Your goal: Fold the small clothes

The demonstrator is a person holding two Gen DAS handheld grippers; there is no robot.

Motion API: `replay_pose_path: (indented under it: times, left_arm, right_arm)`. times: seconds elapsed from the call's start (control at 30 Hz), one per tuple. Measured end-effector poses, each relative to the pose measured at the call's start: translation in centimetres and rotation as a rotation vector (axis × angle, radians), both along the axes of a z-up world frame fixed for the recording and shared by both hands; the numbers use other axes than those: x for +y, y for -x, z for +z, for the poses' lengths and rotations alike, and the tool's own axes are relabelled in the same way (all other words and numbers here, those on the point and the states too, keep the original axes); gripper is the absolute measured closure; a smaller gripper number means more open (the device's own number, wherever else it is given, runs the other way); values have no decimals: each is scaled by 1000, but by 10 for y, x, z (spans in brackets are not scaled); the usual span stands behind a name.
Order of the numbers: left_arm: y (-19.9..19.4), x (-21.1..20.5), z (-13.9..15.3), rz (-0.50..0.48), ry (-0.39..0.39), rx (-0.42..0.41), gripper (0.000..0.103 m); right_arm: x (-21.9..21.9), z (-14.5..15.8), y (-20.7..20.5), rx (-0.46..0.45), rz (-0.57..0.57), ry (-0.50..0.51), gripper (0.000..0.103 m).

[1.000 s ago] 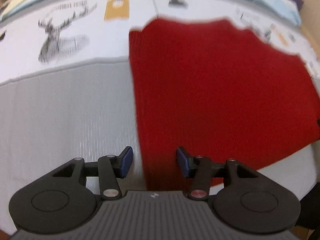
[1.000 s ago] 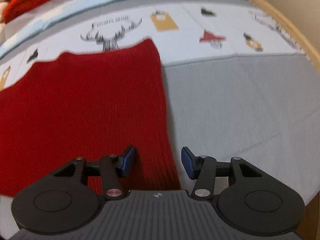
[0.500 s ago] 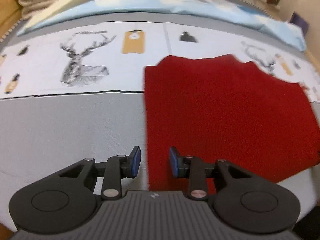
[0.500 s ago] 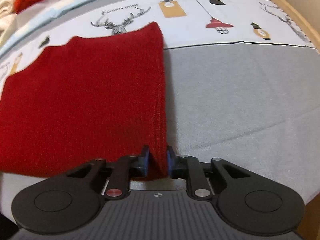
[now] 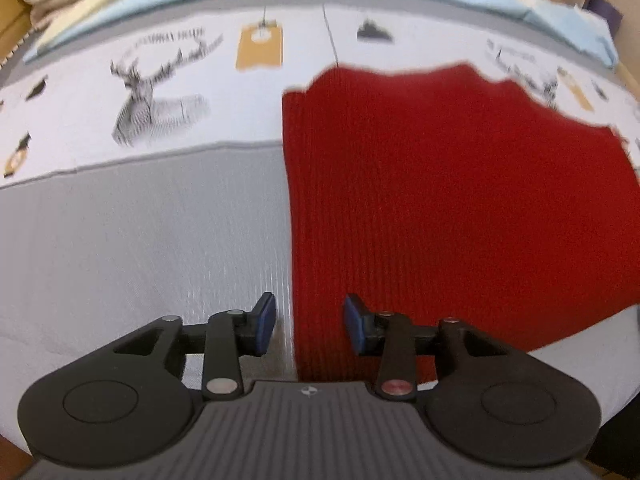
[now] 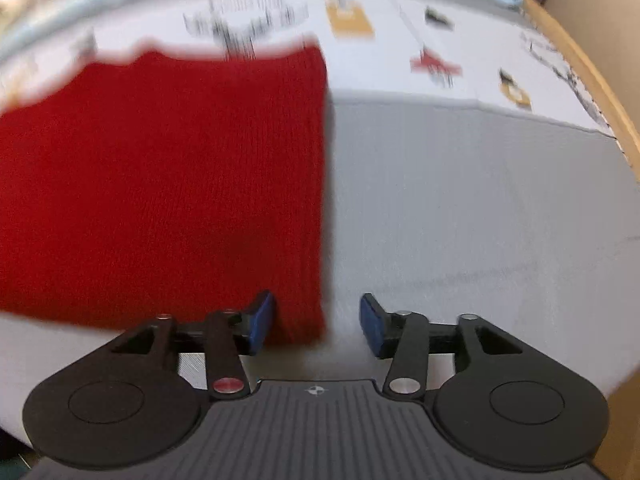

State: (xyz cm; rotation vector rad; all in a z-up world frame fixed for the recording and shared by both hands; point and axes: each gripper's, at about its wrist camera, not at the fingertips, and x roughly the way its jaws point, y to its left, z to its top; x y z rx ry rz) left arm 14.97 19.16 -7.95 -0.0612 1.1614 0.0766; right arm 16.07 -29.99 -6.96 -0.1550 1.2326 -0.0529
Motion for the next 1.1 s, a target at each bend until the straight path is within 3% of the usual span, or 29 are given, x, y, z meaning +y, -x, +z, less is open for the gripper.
replay_pose_path:
  times: [0.1,0.3,0.37,0.47,0.6,0.7,0.87,0.93,0.97,1.1]
  left_arm:
    - [1,1,19,25,-13,-67,55]
    - [2,18,53,104,-46,-196,46]
    - [3,22,64,128,-51,-231,46]
    - [10,30,91,127,-46,-288,41]
    - [19,44,133,150,-90,-351,28]
    - [32,44,157,136,-87,-418,25]
    - [52,36,145,143,-44,-485,24]
    - [51,35,125,137,-33,-408,24]
    - [48,37,119,145,-48,-360,25]
    - [48,53,120,204,-65,-389,23]
  right_arm:
    - [-5,1,0,8,-38,18,46]
    - [-1,43,11,-225,-58,-5,46]
    - [-1,46,13,-250,-59,-25,46]
    - [-1,32,8,-186,-60,-14,45]
    - [-1,-2,2,-9,-75,69,45]
    - [3,6,-1,-57,-85,65,45]
    - [11,39,8,-254,-93,61,44]
    - [12,47,8,-309,-89,46,43]
    - [12,49,8,-323,-86,32,43]
    - [11,39,2,-256,-99,-8,41]
